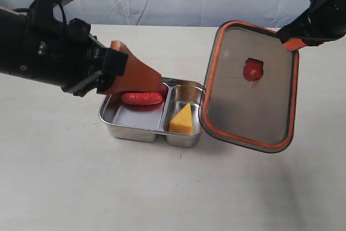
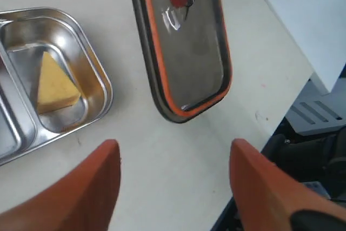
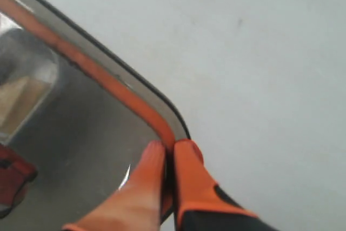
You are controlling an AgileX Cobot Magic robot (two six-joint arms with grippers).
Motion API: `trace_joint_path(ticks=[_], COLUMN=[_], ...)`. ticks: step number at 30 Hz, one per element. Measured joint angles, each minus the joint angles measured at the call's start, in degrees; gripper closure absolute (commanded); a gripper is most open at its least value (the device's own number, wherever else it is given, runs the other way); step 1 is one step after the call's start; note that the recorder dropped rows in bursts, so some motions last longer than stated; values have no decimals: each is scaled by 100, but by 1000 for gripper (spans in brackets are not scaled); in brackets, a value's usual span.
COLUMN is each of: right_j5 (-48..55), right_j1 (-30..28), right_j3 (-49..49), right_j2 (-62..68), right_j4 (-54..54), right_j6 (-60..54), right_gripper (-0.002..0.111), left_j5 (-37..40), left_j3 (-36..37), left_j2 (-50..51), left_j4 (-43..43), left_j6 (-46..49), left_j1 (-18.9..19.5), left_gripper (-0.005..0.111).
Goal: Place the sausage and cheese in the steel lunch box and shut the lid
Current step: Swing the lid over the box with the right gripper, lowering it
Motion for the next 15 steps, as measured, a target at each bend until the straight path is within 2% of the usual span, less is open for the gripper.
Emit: trace_joint_path(ticks=[7,15], right_j5=[213,534], right_j1=[0,0], right_j3=[10,10], right_j2=[0,0], right_j4=[1288,2200], right_j6=[-1212,-1971], right_gripper=[109,109], left_j5=[355,603], left_j3=[9,9], left_j2=[0,0], left_j4=[-924,-1342], left_j6=[590,1105], left_j1=[484,546], left_gripper=[49,49])
